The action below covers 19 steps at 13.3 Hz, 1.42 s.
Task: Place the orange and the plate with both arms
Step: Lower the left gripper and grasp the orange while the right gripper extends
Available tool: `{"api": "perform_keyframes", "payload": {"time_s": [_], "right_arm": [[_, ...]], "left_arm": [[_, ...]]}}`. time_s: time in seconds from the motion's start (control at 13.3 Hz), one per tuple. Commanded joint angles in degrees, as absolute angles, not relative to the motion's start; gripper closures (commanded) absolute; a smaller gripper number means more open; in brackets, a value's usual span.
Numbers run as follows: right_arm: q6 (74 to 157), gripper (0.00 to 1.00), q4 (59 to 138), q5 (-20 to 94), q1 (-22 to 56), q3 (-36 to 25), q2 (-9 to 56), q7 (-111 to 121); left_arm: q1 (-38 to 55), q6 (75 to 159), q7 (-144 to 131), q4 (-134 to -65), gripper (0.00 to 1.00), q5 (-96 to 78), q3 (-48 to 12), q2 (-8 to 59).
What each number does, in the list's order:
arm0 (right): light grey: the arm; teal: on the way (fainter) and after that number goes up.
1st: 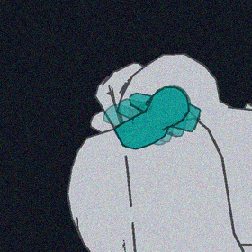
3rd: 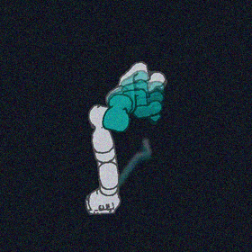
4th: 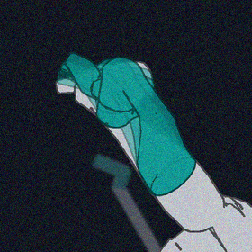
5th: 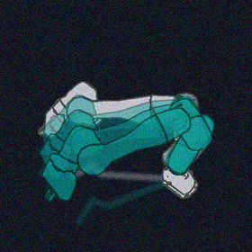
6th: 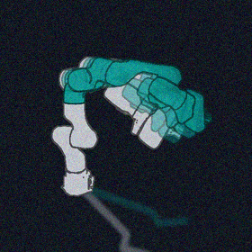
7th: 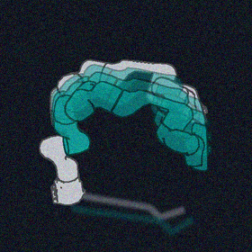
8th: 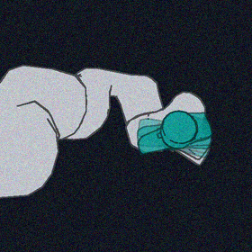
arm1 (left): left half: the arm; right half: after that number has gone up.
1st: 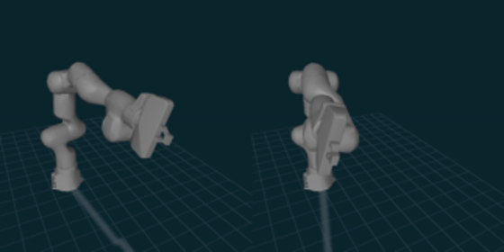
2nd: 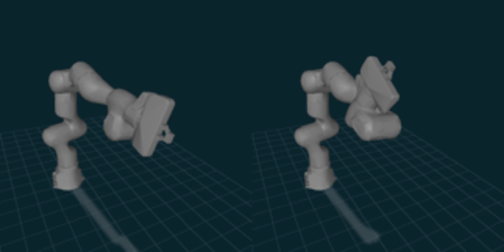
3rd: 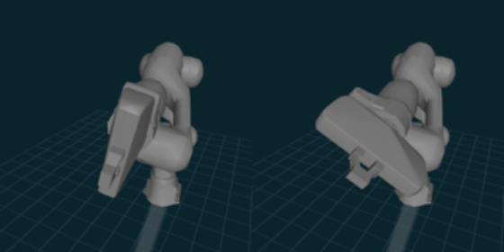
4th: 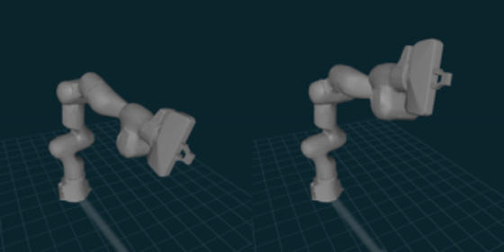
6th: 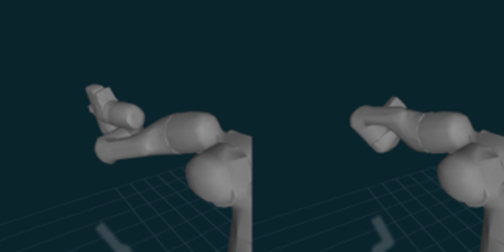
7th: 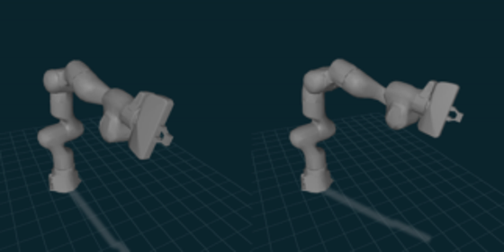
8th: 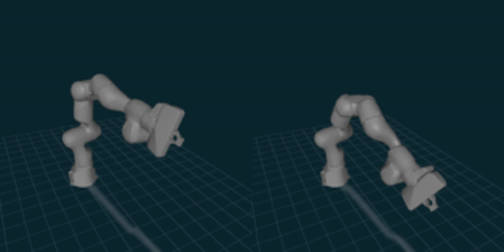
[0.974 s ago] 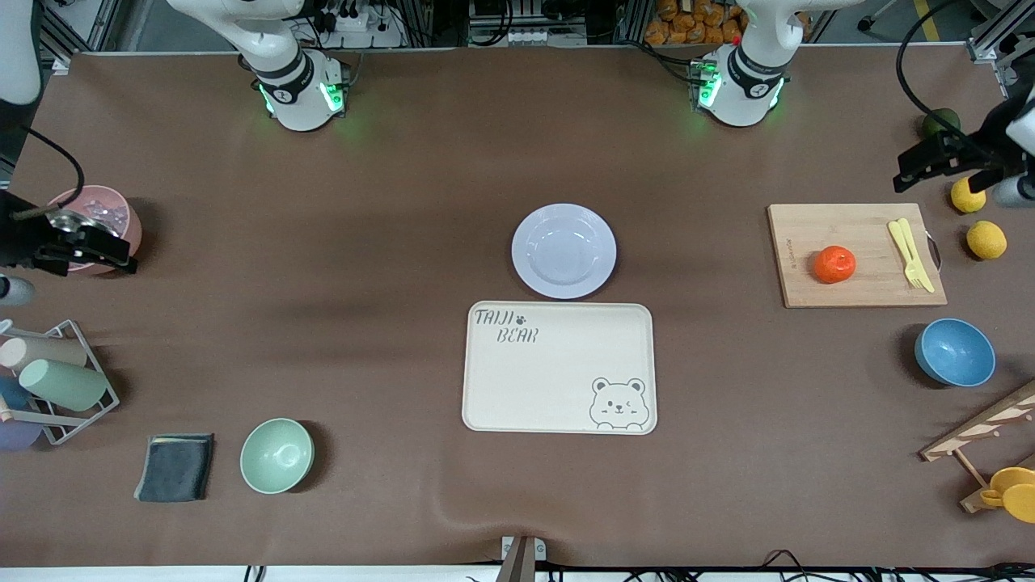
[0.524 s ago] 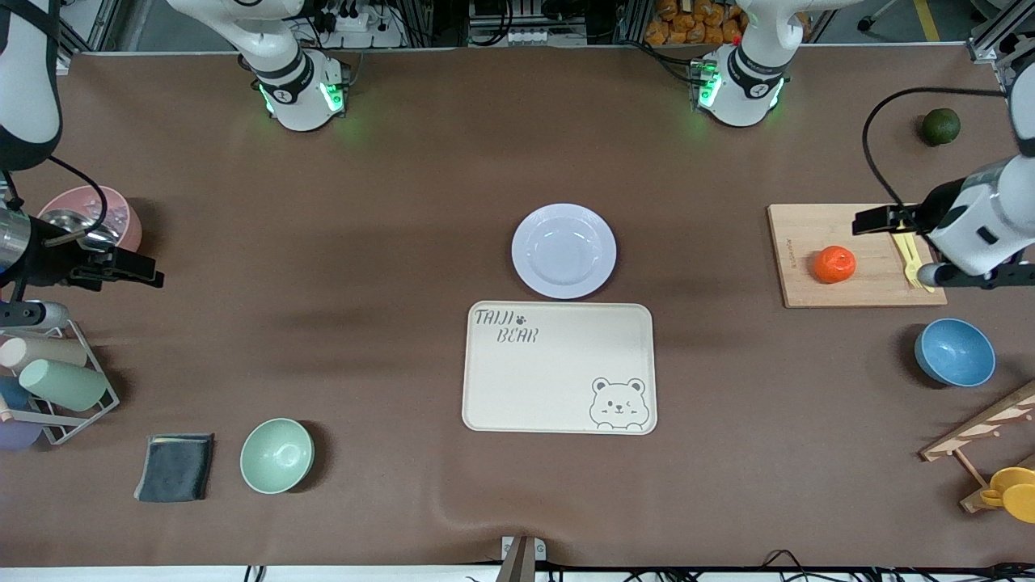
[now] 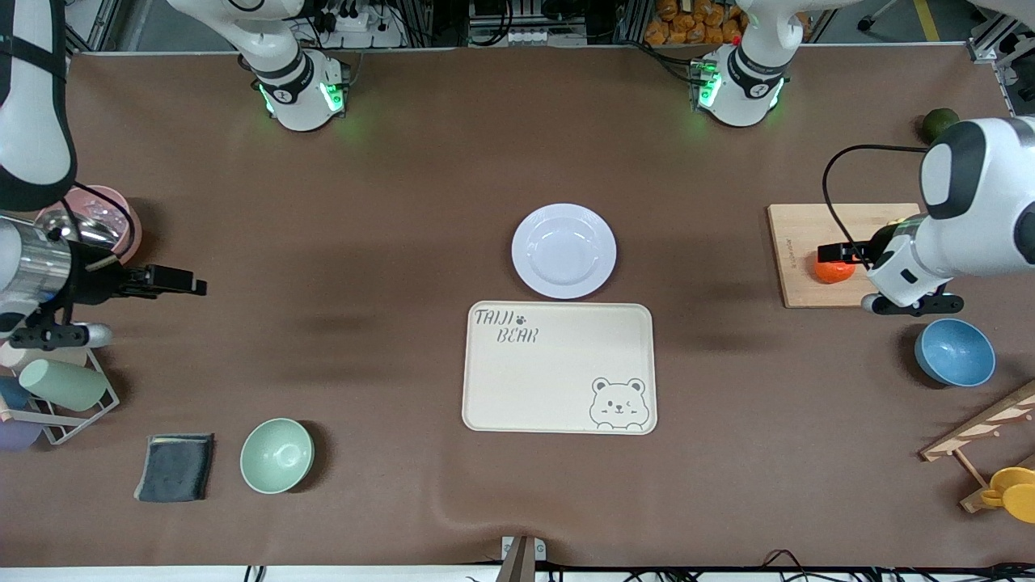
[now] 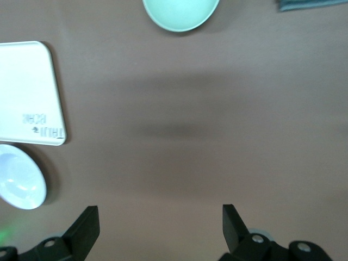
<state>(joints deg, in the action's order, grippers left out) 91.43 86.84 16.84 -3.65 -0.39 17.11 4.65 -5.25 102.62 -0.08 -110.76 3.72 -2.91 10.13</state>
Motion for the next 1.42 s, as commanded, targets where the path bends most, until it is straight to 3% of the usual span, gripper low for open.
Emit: {"api": "perform_keyframes", "payload": {"time_s": [0.0, 0.45, 1.35], "right_arm": [[91.1, 0.0, 89.1, 22.7, -5.6, -0.1, 17.1, 4.2], [91.1, 0.0, 93.8, 32.7, -7.4, -0.1, 17.2, 4.5], [88.1, 0.0, 97.6, 42.0, -7.4, 0.0, 18.7, 5.0]], "left_arm": [[-6.5, 106.2, -0.5, -114.9, 0.0, 5.5, -3.5, 8.9], [-7.9, 116.7, -0.4, -124.2, 0.0, 11.8, -3.6, 9.5], [-10.5, 130.8, 3.7, -130.2, 0.0, 20.0, -3.7, 14.1]]}}
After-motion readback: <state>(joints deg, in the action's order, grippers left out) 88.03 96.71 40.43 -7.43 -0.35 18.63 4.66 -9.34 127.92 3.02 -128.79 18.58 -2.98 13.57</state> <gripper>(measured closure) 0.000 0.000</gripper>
